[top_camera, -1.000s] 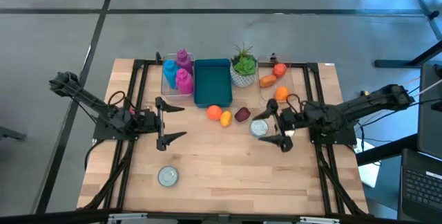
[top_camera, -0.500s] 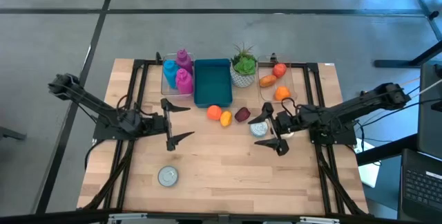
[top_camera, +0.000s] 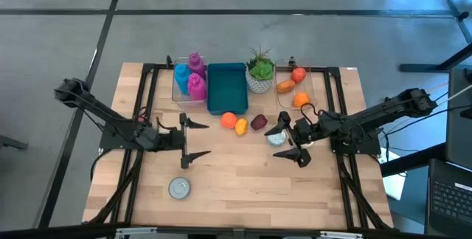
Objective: Pick & Place Food Item
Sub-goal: Put the red apple into the right transparent bin
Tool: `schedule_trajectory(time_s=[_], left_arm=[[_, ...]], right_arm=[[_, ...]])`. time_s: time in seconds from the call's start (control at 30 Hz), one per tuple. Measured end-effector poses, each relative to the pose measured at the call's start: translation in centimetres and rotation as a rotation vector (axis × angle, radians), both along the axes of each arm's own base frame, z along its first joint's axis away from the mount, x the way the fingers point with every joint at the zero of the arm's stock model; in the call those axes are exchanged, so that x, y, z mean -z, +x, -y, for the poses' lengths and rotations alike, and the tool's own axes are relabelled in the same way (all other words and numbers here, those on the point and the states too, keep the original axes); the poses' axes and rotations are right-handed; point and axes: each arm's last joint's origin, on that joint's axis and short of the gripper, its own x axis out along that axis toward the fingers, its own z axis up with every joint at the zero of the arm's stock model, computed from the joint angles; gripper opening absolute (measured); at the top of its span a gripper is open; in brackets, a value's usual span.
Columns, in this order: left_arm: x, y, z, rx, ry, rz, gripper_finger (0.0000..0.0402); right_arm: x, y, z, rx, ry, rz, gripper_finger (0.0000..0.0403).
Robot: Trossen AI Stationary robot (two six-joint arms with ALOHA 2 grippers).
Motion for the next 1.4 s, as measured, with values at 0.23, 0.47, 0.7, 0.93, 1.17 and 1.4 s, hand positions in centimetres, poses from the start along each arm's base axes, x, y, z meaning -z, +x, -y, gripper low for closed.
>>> schedule_trajectory(time_s=[0.23,0.47,0.7,0.93,1.17,1.4], left_arm=[[-0.5,0.0,0.9,-0.022,-0.013,-0.186,0.0393],[0.1,0.5,0.9,-0.032,0.052,-0.228,0.0393],[1.1,2.4,-0.3,-0.070,0.102,-0.258,0.0393],[0.8,4.4,-2.5,0.071,0.115,-0.181,0.0393],[0.7,5.1,-4.7,0.136,0.095,-0.159,0.0393],[2.3,6.4,-6.2,0.185,0.020,-0.218,0.0393]], right_arm=[[1.7,0.7,-0.6,0.054,-0.057,-0.096,0.0361],[3.8,2.0,-0.4,0.215,-0.155,-0.199,0.0361],[2.6,4.1,0.2,0.277,-0.272,-0.295,0.0361],[1.5,4.9,1.2,0.352,-0.418,-0.473,0.0361],[2.1,4.8,2.1,0.403,-0.438,-0.539,0.0361],[2.0,4.8,2.1,0.405,-0.437,-0.534,0.0361]])
